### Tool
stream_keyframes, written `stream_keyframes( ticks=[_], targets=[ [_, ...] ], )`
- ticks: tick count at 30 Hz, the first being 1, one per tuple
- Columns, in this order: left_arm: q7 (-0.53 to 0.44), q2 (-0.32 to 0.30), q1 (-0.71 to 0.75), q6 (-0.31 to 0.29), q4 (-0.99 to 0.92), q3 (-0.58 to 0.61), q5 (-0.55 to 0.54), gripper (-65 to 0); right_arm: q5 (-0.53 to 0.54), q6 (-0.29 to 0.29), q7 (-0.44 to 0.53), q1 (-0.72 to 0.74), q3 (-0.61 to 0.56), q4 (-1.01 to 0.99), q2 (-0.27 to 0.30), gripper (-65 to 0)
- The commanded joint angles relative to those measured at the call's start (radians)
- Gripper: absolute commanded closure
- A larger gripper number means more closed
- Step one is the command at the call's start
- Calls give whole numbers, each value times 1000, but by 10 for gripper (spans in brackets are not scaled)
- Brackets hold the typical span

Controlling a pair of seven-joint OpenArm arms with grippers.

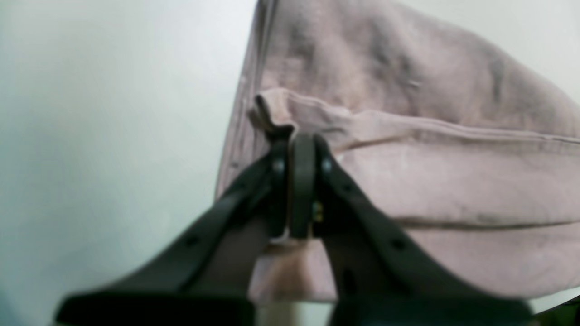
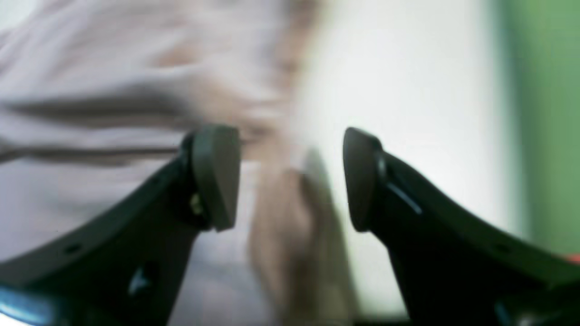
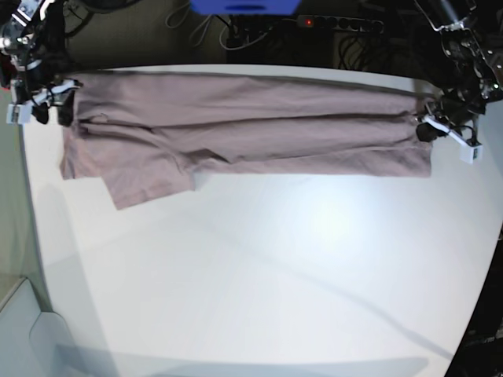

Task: Layout the t-shirt on the table in an organized manner, then fold the t-shirt properly
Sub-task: 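Regrasp the folded strip end with the right gripper and straighten it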

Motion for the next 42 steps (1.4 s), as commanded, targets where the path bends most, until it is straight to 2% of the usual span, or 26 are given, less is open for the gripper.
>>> stream_keyframes(
  ticks=[1, 4, 8, 12, 15, 18, 22, 26, 32, 36, 39, 42],
  targets=[
    [-2, -14, -7, 0, 15, -4, -9, -5, 15, -1, 23, 23, 34, 18, 13, -365],
    [-2, -14, -7, 0, 15, -4, -9, -5, 15, -1, 22, 50, 132, 16, 10, -364],
    [-2, -14, -5, 0, 15, -4, -9, -3, 15, -1, 22, 104, 123, 18, 12, -364],
    [-2, -12, -5, 0, 15, -4, -9, -3, 11, -1, -6, 167, -55, 54, 25, -364],
    [1, -12, -7, 0, 15, -4, -9, -3, 11, -1, -118, 253, -184, 53, 35, -364],
    [1, -12, -7, 0, 15, -4, -9, -3, 9, -1, -234, 365, -266, 10, 36, -363],
    [2, -12, -7, 0, 15, -4, -9, -3, 9, -1, -307, 478, -336, -93, 38, -363],
    [4, -12, -7, 0, 15, -4, -15, -3, 9, -1, -293, 521, -358, -213, 38, -363],
    [-1, -11, -7, 0, 15, -4, -15, -3, 9, -1, -204, 526, -361, -349, 55, -363],
    [-1, -11, -7, 0, 15, -4, -9, -3, 9, -1, -187, 527, -361, -426, 68, -360],
    [-1, -11, -7, 0, 15, -4, -9, -3, 9, -1, -178, 527, -361, -449, 70, -304],
    [-1, -11, -7, 0, 15, -4, -9, -3, 9, -1, -175, 523, -361, -450, 70, -145]
  ],
)
